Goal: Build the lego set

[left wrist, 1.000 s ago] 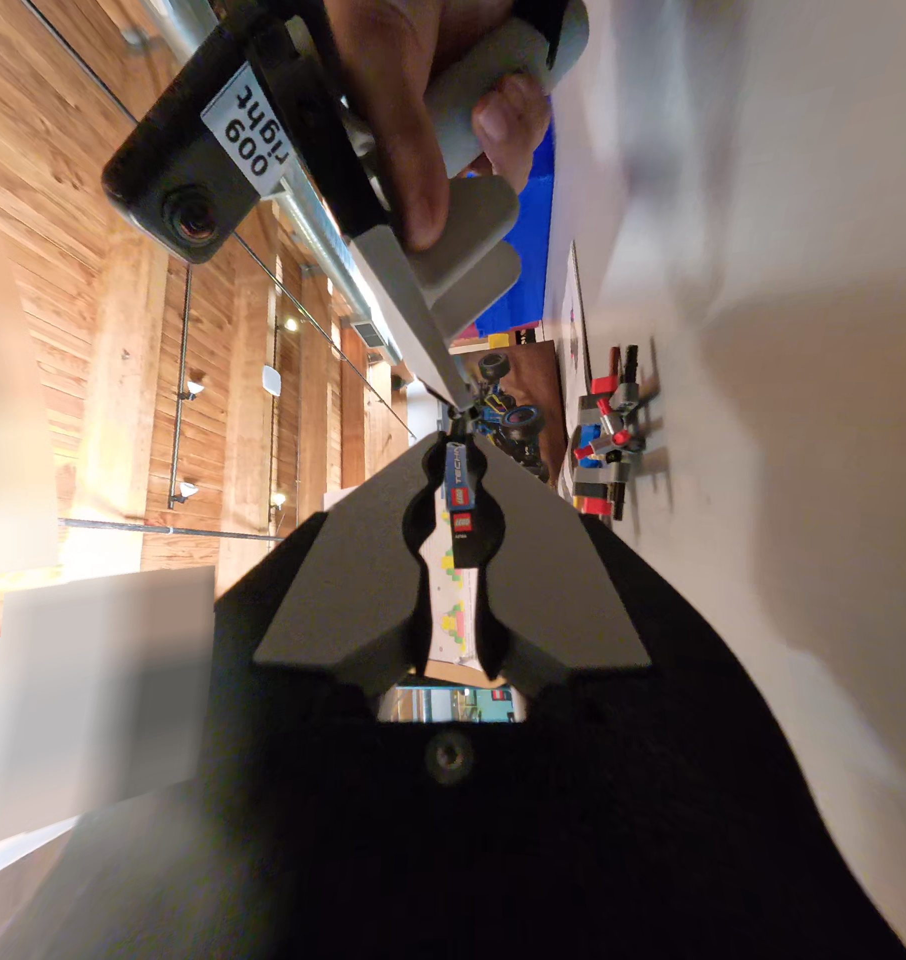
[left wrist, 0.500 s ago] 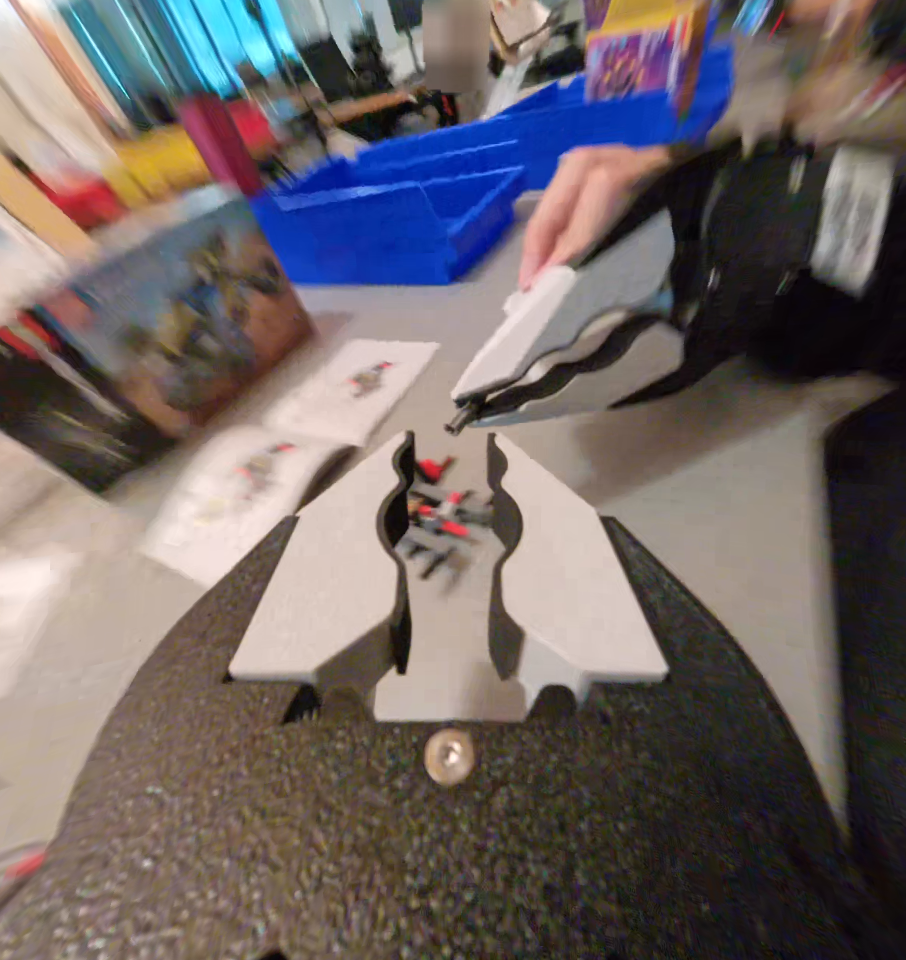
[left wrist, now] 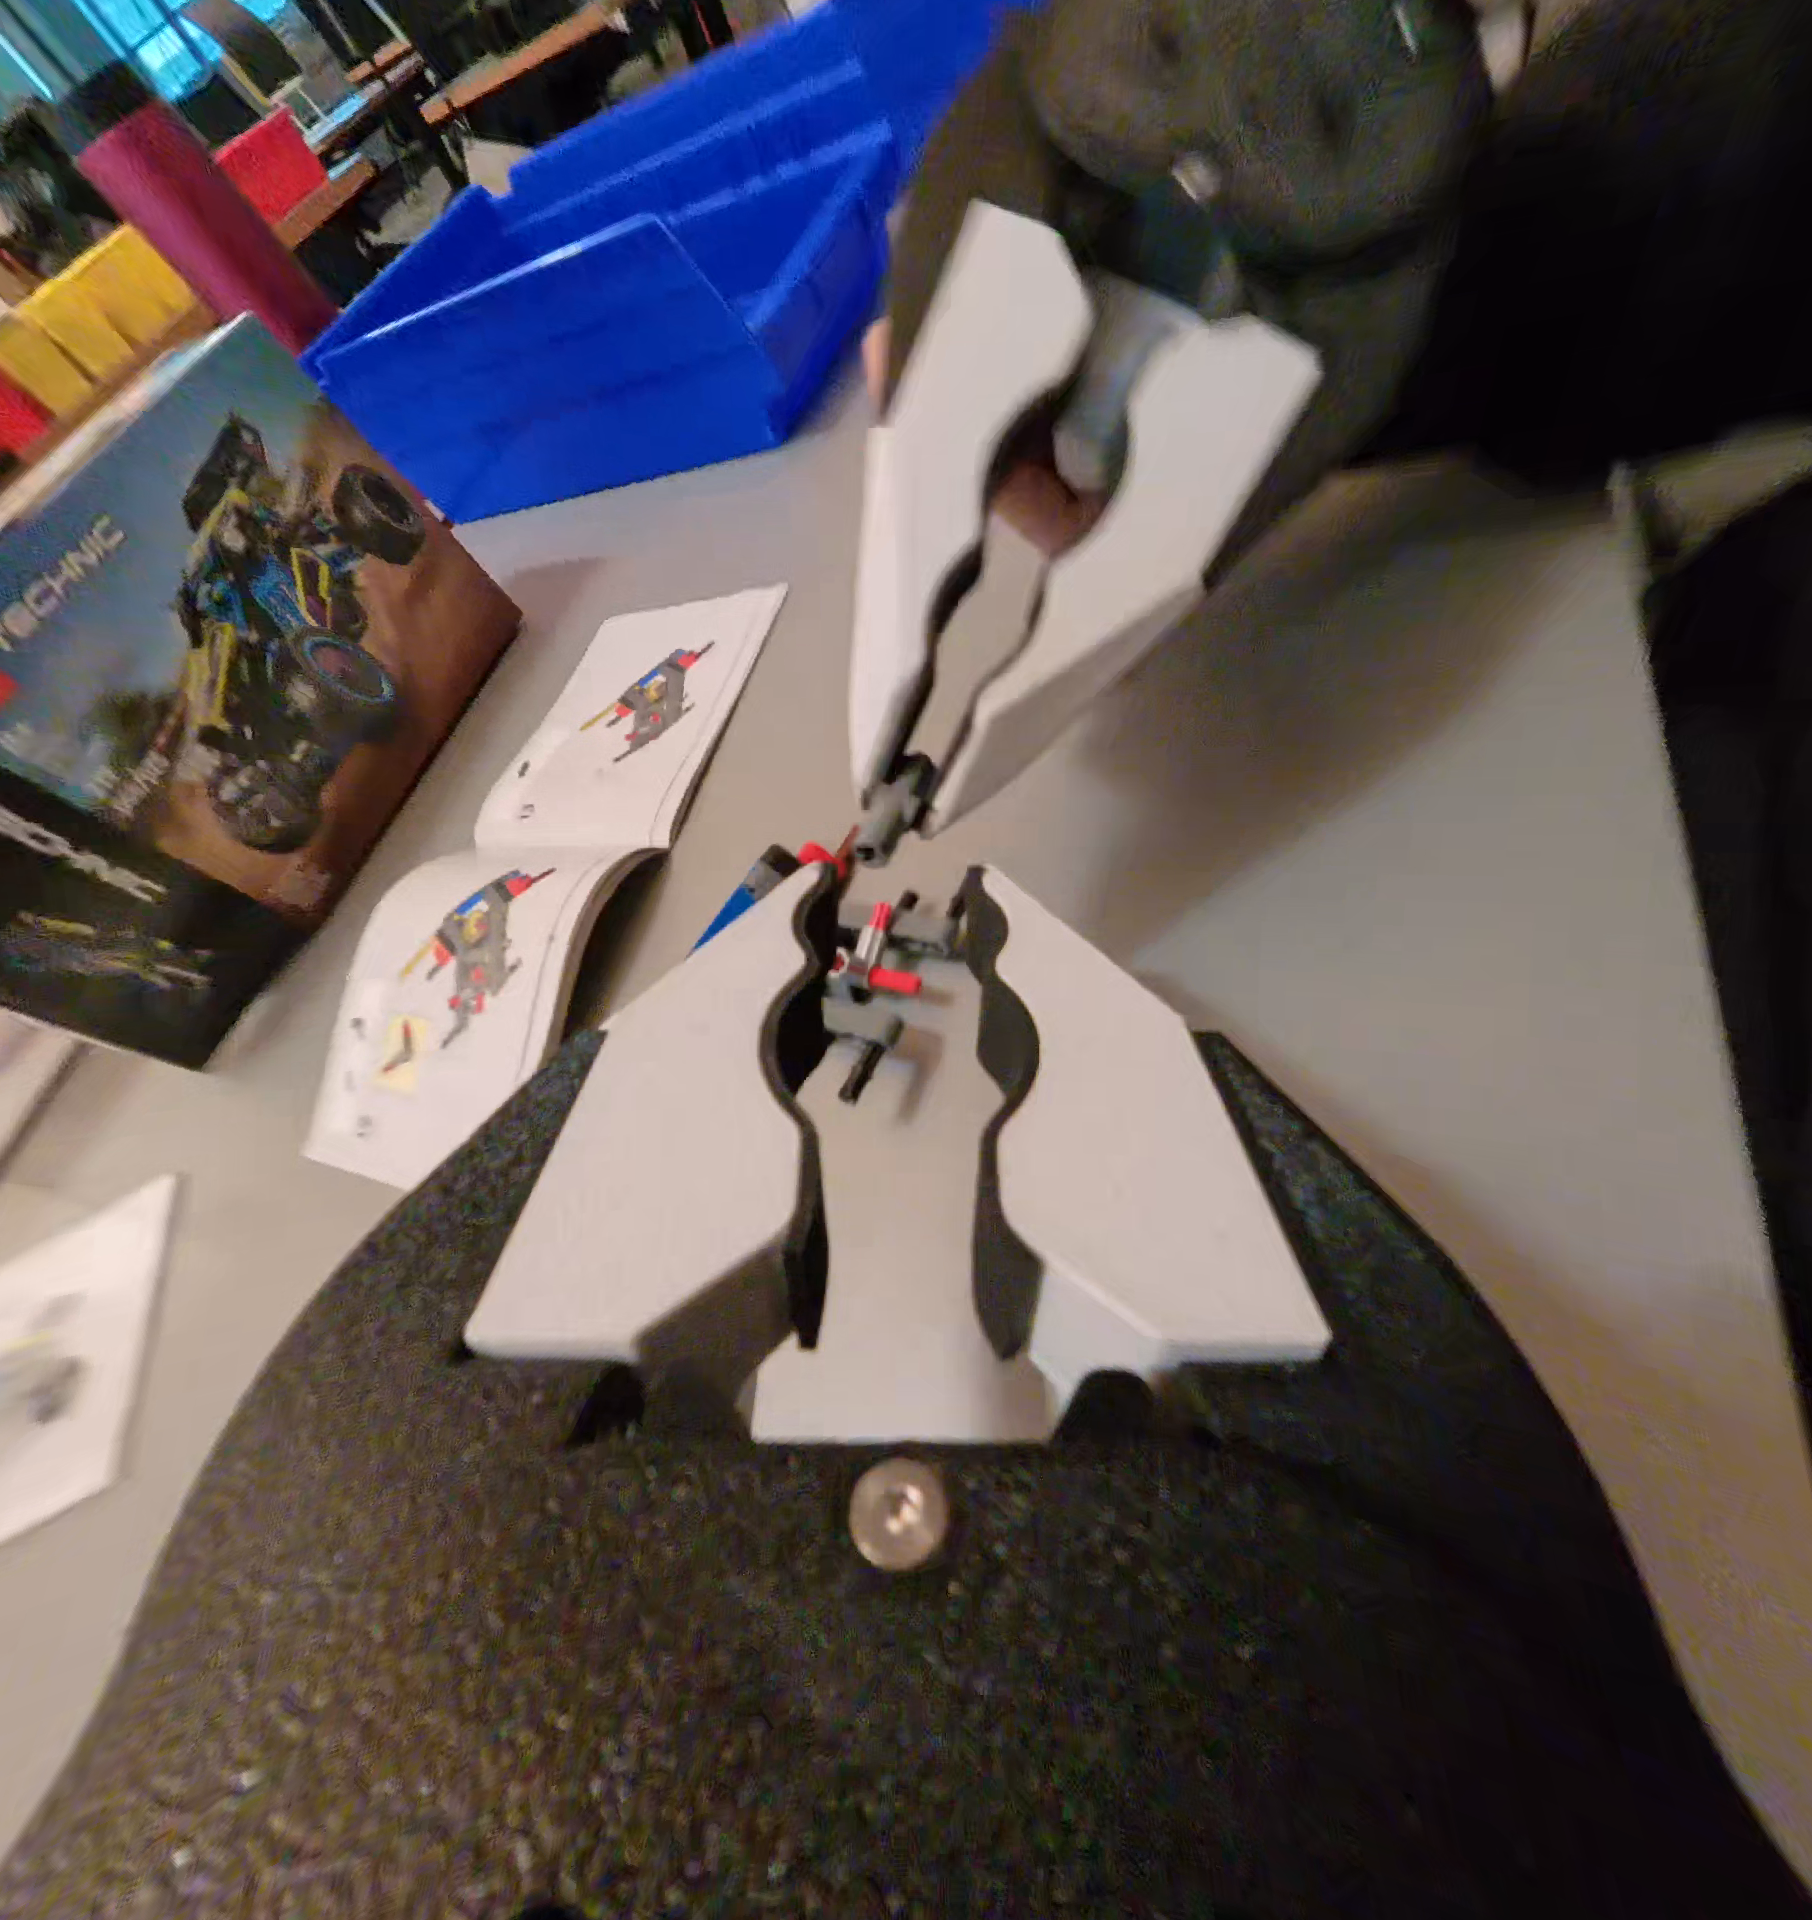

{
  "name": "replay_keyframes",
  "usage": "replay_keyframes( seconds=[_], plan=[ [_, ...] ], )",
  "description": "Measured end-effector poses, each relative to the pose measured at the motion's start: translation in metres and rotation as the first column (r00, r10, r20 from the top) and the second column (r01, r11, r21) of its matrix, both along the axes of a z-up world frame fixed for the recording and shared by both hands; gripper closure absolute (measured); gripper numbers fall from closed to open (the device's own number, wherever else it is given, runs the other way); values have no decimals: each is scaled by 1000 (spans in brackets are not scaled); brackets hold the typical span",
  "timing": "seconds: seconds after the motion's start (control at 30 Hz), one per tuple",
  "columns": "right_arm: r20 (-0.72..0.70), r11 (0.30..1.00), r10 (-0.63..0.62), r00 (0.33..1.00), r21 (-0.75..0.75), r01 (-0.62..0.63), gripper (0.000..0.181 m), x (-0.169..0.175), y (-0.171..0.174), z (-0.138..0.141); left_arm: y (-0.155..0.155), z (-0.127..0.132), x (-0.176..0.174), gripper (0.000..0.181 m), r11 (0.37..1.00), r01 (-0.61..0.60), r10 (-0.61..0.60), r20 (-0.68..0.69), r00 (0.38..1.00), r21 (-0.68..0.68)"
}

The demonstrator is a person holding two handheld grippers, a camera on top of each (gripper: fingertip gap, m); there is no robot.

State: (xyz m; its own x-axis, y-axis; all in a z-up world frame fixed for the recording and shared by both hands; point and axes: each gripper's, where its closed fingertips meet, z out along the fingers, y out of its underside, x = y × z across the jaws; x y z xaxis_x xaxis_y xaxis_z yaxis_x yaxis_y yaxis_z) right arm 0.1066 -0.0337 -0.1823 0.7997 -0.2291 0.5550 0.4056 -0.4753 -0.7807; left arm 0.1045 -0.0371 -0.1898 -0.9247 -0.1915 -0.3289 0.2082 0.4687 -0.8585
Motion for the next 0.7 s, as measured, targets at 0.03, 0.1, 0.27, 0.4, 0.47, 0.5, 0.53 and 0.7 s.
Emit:
replay_keyframes(
  seconds=[0.03,0.1,0.27,0.4,0.47,0.5,0.53,0.7],
  plan=[
    [-116,1000,3,993,30,0,176,0,0,-2,0,-5,-1,161,999,8,-10,53,999,50],
    [-287,999,14,958,35,-4,176,-3,0,-12,1,-12,-2,169,994,3,-16,113,994,113],
    [-409,1000,4,913,-2,-5,176,-4,0,-29,2,-25,1,166,987,-8,-10,110,994,161],
    [-421,1000,17,907,9,-15,176,-5,3,-32,1,-31,1,175,985,5,-15,58,998,175],
    [-435,1000,13,900,4,-13,176,-4,4,-34,2,-33,3,176,981,7,-19,64,998,193],
    [-430,1000,10,903,2,-10,176,-4,4,-34,2,-34,3,176,980,7,-21,66,998,197],
    [-433,1000,12,901,-10,-18,176,-4,4,-36,3,-35,4,176,978,16,-30,64,997,207],
    [-411,998,-34,911,-64,8,166,2,0,-44,4,-44,5,176,970,47,-43,-20,999,237]
  ],
)
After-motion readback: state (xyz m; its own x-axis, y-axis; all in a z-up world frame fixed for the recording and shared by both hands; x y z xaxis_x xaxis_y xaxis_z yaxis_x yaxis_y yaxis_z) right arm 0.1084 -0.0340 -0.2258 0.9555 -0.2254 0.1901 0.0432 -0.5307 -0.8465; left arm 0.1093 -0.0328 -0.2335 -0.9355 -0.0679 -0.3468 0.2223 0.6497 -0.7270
